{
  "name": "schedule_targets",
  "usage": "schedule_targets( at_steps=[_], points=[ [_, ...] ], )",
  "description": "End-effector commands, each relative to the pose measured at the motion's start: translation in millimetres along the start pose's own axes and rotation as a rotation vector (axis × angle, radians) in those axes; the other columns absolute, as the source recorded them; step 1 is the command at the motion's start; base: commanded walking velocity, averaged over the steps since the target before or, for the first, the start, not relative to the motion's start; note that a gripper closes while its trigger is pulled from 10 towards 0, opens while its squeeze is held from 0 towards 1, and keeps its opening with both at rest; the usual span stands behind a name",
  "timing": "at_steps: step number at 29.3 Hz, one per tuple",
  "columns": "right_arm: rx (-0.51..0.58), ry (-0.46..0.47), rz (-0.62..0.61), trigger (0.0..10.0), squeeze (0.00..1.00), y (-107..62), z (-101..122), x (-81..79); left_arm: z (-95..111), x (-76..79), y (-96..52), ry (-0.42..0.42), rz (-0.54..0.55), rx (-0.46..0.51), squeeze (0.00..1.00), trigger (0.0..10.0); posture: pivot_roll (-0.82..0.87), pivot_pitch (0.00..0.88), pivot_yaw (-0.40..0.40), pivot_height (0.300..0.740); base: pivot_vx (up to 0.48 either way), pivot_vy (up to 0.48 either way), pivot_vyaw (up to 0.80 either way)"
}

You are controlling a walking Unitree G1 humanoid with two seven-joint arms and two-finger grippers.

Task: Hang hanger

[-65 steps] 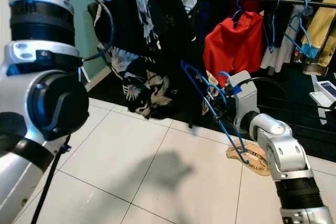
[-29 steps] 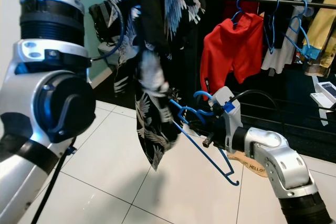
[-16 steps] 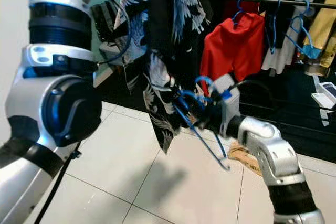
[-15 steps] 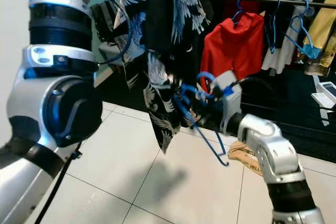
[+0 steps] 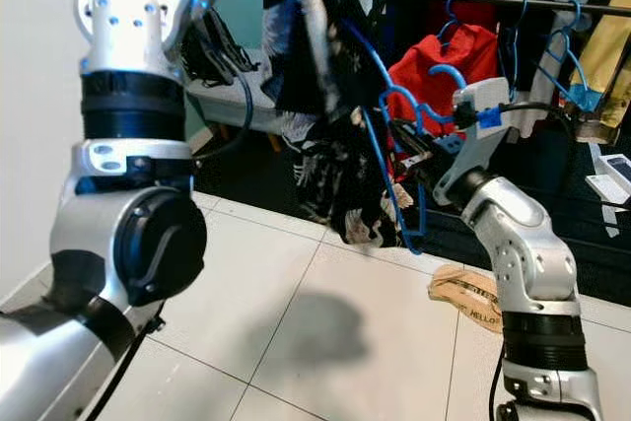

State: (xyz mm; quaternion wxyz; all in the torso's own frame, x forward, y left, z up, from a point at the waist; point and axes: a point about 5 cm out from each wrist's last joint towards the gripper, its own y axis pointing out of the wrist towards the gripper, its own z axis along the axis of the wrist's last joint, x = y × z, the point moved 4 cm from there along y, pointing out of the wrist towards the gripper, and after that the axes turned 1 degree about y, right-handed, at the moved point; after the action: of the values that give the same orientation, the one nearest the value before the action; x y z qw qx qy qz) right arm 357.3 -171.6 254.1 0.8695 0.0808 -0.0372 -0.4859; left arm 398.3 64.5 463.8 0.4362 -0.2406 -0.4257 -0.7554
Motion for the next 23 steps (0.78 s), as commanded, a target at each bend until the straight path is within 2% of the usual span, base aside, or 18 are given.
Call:
schedule_targets(
  at_steps=[1,3,5,9,10,12,13,20,23],
  points=[
    [0.039,-0.001,0.006,10.0,0.00,1.0,8,-1.9,6,3.9,-1.7,0.010,-0.009,0.019,0.00,10.0,-0.02,0.000,0.057,0.740,0.000,0.000,0.00],
    [0.047,0.000,0.002,10.0,0.00,0.6,9,-1.0,8,-0.6,-3.6,0.018,-0.001,0.028,0.00,10.0,-0.02,0.000,0.057,0.740,0.000,0.000,0.00],
    [0.059,0.004,-0.005,10.0,0.00,0.4,10,0.1,5,-16.8,-9.9,0.040,0.036,0.032,0.00,10.0,-0.02,0.000,0.058,0.740,0.000,0.000,0.00],
    [0.034,0.002,0.001,10.0,0.00,0.3,6,-1.1,4,-22.4,-12.1,0.045,0.052,0.032,0.00,10.0,-0.02,0.000,0.055,0.740,0.000,0.000,0.00],
    [-0.050,-0.009,0.055,10.0,0.00,-1.9,-10,-9.8,-2,-31.7,-7.6,0.045,0.057,0.029,0.00,10.0,-0.02,0.001,0.054,0.740,0.000,0.000,0.00],
    [-0.218,-0.027,0.194,10.0,0.00,-13.5,-41,-31.0,-11,-40.0,0.4,0.045,0.043,0.018,0.00,10.0,-0.01,0.000,0.054,0.740,0.000,0.000,0.00],
    [-0.259,-0.027,0.240,10.0,0.00,-18.5,-48,-37.8,-12,-41.1,2.3,0.049,0.033,0.015,0.00,10.0,-0.02,0.000,0.057,0.740,0.000,0.000,0.00],
    [-0.293,-0.012,0.279,10.0,0.00,-26.0,-52,-42.3,-14,-40.4,3.3,0.052,0.004,0.006,0.00,10.0,-0.02,0.000,0.059,0.740,0.000,0.000,0.00],
    [-0.339,-0.007,0.301,10.0,0.00,-31.4,-60,-45.1,-14,-39.6,3.2,0.052,-0.033,-0.002,0.00,10.0,-0.02,0.000,0.060,0.740,0.000,0.000,0.00]
  ],
)
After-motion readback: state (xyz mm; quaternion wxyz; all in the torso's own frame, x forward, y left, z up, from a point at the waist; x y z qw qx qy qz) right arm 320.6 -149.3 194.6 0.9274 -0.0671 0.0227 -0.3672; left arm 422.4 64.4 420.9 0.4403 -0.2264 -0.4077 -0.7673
